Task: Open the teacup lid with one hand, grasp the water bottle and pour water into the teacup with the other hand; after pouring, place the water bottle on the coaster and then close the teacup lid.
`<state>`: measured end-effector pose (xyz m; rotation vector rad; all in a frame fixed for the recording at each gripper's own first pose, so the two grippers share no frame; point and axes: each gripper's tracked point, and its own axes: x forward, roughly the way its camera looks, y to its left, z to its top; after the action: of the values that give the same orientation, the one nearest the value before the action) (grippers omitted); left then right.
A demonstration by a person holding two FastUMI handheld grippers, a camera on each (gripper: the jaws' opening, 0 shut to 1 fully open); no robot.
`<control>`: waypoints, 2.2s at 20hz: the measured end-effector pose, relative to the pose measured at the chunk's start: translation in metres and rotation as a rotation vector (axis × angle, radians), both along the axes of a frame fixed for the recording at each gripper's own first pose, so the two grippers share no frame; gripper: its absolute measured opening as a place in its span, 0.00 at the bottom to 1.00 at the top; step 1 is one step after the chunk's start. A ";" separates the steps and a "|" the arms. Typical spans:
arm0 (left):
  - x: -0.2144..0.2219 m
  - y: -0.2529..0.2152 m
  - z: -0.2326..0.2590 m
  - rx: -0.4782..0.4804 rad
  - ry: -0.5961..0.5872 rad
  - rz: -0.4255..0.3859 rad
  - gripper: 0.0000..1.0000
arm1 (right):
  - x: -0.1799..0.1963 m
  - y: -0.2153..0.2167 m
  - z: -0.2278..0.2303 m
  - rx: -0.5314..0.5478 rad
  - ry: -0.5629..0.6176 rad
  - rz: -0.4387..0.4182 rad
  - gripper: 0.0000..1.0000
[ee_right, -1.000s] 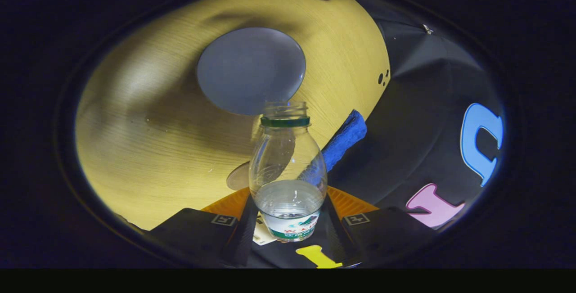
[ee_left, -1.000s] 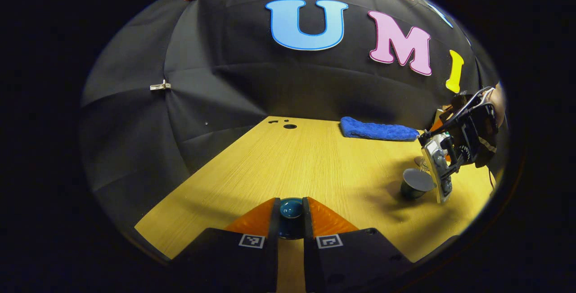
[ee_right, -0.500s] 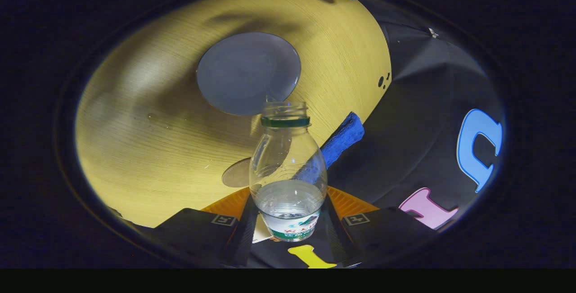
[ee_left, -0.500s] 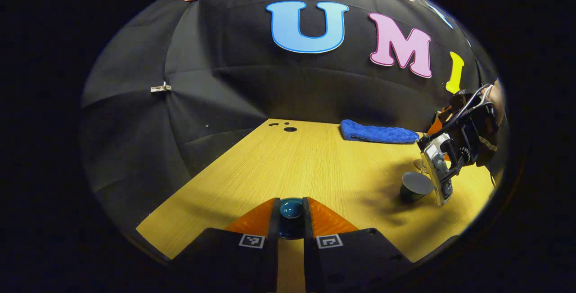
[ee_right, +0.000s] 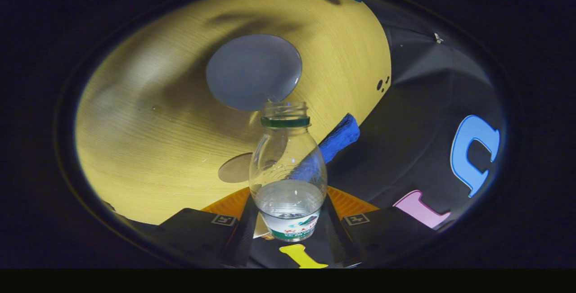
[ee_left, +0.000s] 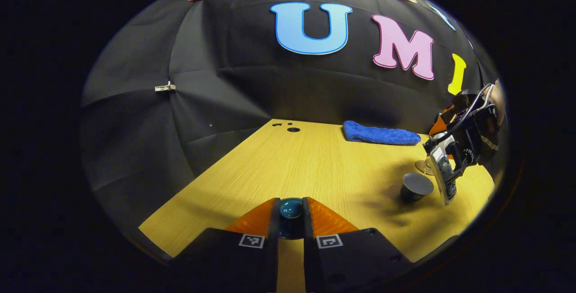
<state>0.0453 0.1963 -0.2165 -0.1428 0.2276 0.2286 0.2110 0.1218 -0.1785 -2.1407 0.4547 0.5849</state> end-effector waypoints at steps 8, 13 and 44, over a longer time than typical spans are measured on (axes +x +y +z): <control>-0.005 -0.006 0.005 0.003 -0.010 0.002 0.27 | -0.001 0.005 0.010 -0.035 -0.022 0.050 0.71; -0.011 -0.005 0.006 -0.006 -0.010 0.021 0.27 | -0.003 0.012 0.011 -0.054 -0.025 0.078 0.71; 0.028 -0.112 0.070 0.060 -0.027 -0.052 0.27 | 0.026 -0.029 0.059 1.542 0.033 -0.600 0.72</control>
<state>0.0737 0.0842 -0.1467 -0.0805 0.1977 0.1815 0.2374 0.0926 -0.1200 -0.4827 0.4028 0.3725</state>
